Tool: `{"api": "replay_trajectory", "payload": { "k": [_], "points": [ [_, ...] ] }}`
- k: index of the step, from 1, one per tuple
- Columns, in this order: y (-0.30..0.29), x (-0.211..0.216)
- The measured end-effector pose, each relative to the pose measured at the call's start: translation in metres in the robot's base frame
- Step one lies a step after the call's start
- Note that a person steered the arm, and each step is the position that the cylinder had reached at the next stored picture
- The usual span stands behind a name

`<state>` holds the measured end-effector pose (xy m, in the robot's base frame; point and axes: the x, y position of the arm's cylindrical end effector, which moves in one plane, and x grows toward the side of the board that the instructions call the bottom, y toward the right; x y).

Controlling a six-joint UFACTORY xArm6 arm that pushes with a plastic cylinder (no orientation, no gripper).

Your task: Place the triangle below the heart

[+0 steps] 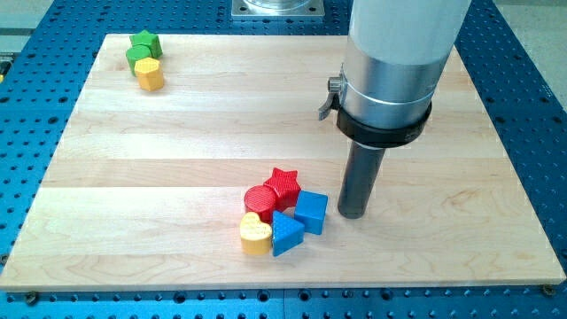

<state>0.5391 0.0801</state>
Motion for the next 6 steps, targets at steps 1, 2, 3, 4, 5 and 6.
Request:
{"api": "replay_trajectory", "payload": {
  "k": [1,2,3,4,5,6],
  "points": [
    [-0.017,0.002],
    [-0.049,0.002],
    [-0.067,0.002],
    [-0.051,0.018],
    [-0.050,0.076],
    [-0.051,0.079]
  ]
}}
